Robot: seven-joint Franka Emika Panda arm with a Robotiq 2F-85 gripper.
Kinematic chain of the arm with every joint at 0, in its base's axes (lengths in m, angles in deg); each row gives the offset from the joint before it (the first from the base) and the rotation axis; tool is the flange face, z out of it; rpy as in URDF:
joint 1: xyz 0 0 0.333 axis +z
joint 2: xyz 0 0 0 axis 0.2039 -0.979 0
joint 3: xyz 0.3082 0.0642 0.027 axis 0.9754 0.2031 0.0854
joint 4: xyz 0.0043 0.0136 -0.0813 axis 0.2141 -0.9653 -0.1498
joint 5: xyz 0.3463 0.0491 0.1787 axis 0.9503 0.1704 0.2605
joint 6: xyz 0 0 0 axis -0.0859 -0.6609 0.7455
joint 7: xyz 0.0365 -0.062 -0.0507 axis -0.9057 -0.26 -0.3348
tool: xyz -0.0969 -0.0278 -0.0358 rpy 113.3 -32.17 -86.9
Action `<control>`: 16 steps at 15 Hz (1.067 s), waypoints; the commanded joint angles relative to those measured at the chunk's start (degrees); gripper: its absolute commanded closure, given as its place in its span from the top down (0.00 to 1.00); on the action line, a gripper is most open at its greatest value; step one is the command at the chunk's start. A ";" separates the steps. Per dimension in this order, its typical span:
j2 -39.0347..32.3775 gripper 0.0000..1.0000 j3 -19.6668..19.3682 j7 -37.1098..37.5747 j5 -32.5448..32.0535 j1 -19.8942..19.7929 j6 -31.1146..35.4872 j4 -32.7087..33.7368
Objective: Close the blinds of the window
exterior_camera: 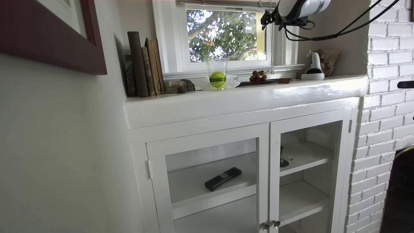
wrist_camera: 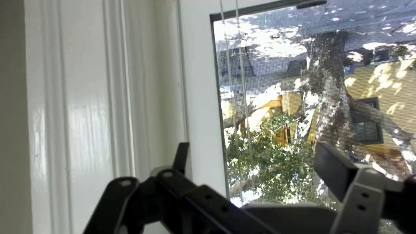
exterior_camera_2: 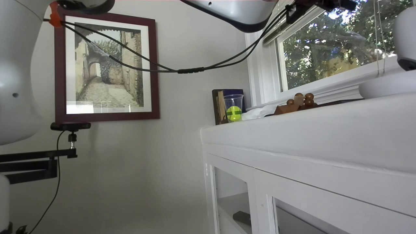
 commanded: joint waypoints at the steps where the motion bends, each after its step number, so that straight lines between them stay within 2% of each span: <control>1: -3.76 0.66 1.48 -1.95 1.42 -1.05 0.19 5.48; 10: -5.85 0.03 1.72 -1.36 1.09 -1.68 -0.48 8.86; 12: -6.02 0.00 1.87 -1.37 1.15 -1.70 -0.69 9.12; 16: -6.18 0.01 2.10 -1.21 1.02 -1.51 -0.92 9.61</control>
